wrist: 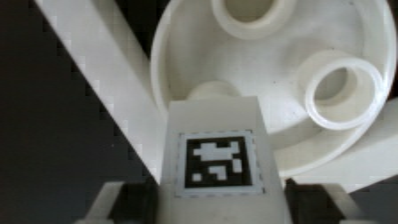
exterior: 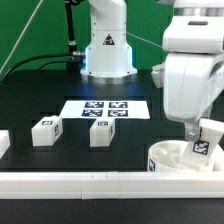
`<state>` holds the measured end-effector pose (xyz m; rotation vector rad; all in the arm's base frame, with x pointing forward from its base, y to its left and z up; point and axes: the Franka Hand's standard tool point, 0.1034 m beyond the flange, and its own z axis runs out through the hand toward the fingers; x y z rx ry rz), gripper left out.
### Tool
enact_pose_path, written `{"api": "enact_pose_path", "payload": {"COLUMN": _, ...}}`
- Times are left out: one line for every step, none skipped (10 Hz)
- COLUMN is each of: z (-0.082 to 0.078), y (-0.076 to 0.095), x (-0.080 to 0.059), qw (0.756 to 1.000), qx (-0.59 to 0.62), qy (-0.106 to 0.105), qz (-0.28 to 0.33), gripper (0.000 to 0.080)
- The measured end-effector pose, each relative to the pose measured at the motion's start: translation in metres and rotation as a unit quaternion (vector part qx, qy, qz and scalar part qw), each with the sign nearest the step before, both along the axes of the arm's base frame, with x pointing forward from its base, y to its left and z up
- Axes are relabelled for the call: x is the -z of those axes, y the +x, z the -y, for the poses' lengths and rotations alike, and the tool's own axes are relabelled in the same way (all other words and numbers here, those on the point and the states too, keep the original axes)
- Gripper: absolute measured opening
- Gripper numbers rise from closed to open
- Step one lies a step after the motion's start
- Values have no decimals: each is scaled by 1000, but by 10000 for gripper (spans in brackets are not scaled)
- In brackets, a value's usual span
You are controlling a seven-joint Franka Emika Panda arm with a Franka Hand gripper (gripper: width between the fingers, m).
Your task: Assemble stool
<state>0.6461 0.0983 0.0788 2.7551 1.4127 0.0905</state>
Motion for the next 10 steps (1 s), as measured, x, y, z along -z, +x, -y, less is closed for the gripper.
{"api": "enact_pose_path", "payload": {"z": 2, "y": 0, "x": 1, "qw": 997, "qx": 82, "qy": 8, "qz": -1, "gripper": 341}}
{"api": "enact_pose_path", "payload": {"z": 1, "y": 0, "x": 1, "qw": 989, "qx": 150, "qy": 13, "qz": 0, "gripper": 341}}
{"api": "enact_pose_path", "payload": {"z": -3, "y": 0, "x": 1, "qw": 974, "qx": 226, "qy": 20, "qz": 0, "gripper": 341}}
{"api": "enact_pose_path", "payload": {"z": -8, "y": 0, "x": 2, "qw": 945, "qx": 324, "qy": 32, "qz": -5, "gripper": 341}}
{"api": "enact_pose_path", "payload": {"z": -6, "y": 2, "x": 1, "qw": 924, "qx": 380, "qy": 44, "qz": -13, "gripper": 341}}
{"api": "enact_pose_path", "payload": {"z": -3, "y": 2, "x": 1, "qw": 917, "qx": 395, "qy": 50, "qz": -13, "gripper": 341}}
{"api": "enact_pose_path", "payload": {"z": -4, "y": 1, "x": 2, "qw": 922, "qx": 383, "qy": 49, "qz": 2, "gripper": 341}}
{"api": "enact_pose_path", "payload": {"z": -6, "y": 0, "x": 2, "qw": 908, "qx": 415, "qy": 55, "qz": -1, "gripper": 341}}
{"api": "enact_pose_path", "payload": {"z": -5, "y": 0, "x": 2, "qw": 890, "qx": 453, "qy": 59, "qz": -3, "gripper": 341}}
{"api": "enact_pose_path", "payload": {"z": -5, "y": 0, "x": 2, "qw": 874, "qx": 482, "qy": 61, "qz": -3, "gripper": 341}}
